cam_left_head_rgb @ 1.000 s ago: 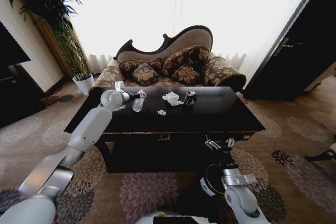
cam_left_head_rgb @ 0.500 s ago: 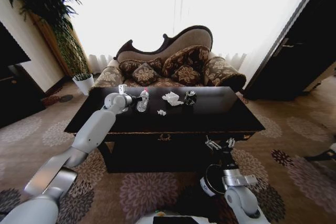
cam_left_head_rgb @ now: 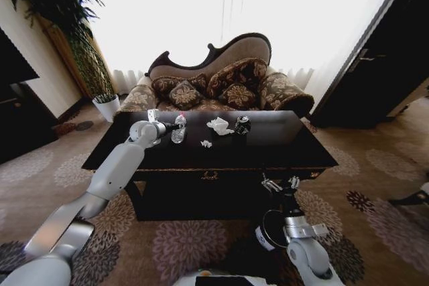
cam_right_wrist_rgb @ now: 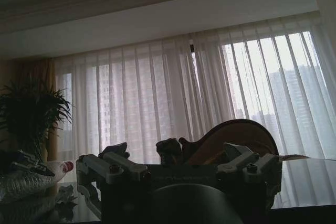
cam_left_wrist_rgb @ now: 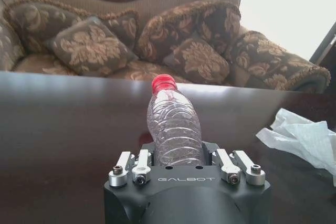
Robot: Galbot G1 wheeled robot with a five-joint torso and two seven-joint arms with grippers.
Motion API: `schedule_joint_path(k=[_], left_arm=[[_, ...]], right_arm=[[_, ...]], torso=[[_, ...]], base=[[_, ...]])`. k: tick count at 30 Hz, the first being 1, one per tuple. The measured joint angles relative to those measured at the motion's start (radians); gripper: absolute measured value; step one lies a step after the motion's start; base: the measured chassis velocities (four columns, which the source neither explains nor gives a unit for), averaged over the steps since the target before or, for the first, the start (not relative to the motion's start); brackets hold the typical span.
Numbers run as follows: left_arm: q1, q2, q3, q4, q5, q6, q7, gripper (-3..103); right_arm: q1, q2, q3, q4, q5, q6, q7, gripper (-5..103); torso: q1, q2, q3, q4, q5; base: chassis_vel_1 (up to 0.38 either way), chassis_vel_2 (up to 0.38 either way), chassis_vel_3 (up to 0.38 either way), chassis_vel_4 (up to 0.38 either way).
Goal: Move to the front of the table and place the trash on the table into the trash bin.
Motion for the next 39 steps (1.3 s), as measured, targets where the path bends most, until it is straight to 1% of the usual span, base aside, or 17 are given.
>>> schedule_joint_path(k=[1,2,4,7,9,11,12,16,18,21,24,26,27,29,31,37,39], left_arm=[[0.014,0.019,-0.009,-0.025,0.015,-0.027,0.005,43],[0.014,0.019,-0.009,-0.025,0.015,-0.027,0.005,43],[0.054,0.064,-0.04,-0.085,0.055,-0.087,0.037,36],[0.141,0.145,-0.082,-0.196,0.12,-0.218,0.129,32],[0.156,0.159,-0.088,-0.217,0.132,-0.24,0.146,31],[0.246,0.232,-0.114,-0.328,0.266,-0.396,0.287,31],[0.246,0.232,-0.114,-0.328,0.266,-0.396,0.287,31],[0.352,0.316,-0.12,-0.44,0.517,-0.583,0.467,31],[0.359,0.321,-0.119,-0.447,0.532,-0.597,0.478,31],[0.395,0.355,-0.108,-0.501,0.597,-0.691,0.562,31],[0.395,0.366,-0.103,-0.522,0.598,-0.723,0.602,31],[0.388,0.382,-0.096,-0.541,0.595,-0.756,0.655,31],[0.388,0.382,-0.096,-0.541,0.595,-0.756,0.655,31],[0.382,0.401,-0.083,-0.552,0.595,-0.785,0.698,31],[0.375,0.409,-0.07,-0.555,0.6,-0.794,0.716,31],[0.354,0.406,-0.045,-0.546,0.628,-0.801,0.759,31],[0.324,0.405,-0.011,-0.531,0.618,-0.803,0.783,31]], right_arm=[[0.0,0.0,-0.004,0.0,0.0,0.002,-0.002,100],[0.0,0.0,-0.004,0.0,0.0,0.002,-0.002,100],[0.0,-0.002,-0.016,0.001,0.0,0.004,-0.004,100],[0.002,-0.007,-0.044,0.003,0.018,0.006,-0.01,100],[0.002,-0.007,-0.052,0.005,0.024,0.006,-0.012,100],[0.003,-0.011,-0.087,0.014,0.051,0.007,-0.027,100],[0.003,-0.011,-0.087,0.014,0.051,0.007,-0.027,100],[0.004,-0.02,-0.135,0.02,0.094,0.031,-0.086,100],[0.004,-0.021,-0.138,0.021,0.099,0.034,-0.094,100],[0.004,-0.029,-0.155,0.032,0.13,0.062,-0.151,100],[0.004,-0.035,-0.159,0.036,0.157,0.068,-0.171,100],[0.002,-0.043,-0.17,0.043,0.219,0.075,-0.208,100],[0.002,-0.043,-0.17,0.043,0.219,0.075,-0.208,100],[-0.003,-0.053,-0.194,0.065,0.291,0.081,-0.247,100],[-0.007,-0.066,-0.217,0.086,0.335,0.083,-0.27,100],[-0.009,-0.092,-0.26,0.115,0.354,0.083,-0.285,100],[-0.006,-0.106,-0.288,0.12,0.336,0.083,-0.287,100]], torso=[[0.0,0.0,0.0,-0.0001,0.0],[0.0,0.0,0.0,-0.0001,0.0],[0.0,0.0,0.0,0.0,0.0001],[0.0,0.0,0.0,0.0003,0.0002],[0.0,0.0,0.0,0.0004,0.0001],[0.0,0.0,0.0,0.0003,-0.0001],[0.0,0.0,0.0,0.0003,-0.0001],[0.0,0.0,0.0,0.0002,0.0002],[0.0,0.0,0.0,0.0002,0.0004],[0.0,0.0,0.0,0.0003,0.0002],[0.0,0.0,0.0,0.0,0.0002],[0.0,0.0,0.0,-0.0001,0.0004],[0.0,0.0,0.0,-0.0001,0.0004],[0.0,0.0,0.0,-0.0001,0.0005],[0.0,0.0,0.0,0.0,0.0003],[0.0,0.0,0.0,0.0001,0.0002],[0.0,0.0,0.0,0.0,0.0003]], base=[[0.0,0.0,0.0,0.0],[0.0,0.0,0.0,0.0],[0.0,0.0,0.0,0.0],[0.0,0.0,0.0,0.0],[0.0,0.0,0.0,0.0],[0.0,0.0,0.0,0.0],[0.0,0.0,0.0,0.0],[0.0,0.0,0.0,0.0],[0.0,0.0,0.0,0.0],[0.0,0.0,0.0,0.0],[0.0,0.0,0.0,0.0],[0.0,0.0,0.0,0.0],[0.0,0.0,0.0,0.0],[0.0,0.0,0.0,0.0],[0.0,0.0,0.0,0.0],[0.0,0.0,0.0,0.0],[0.0,0.0,0.0,0.0]])
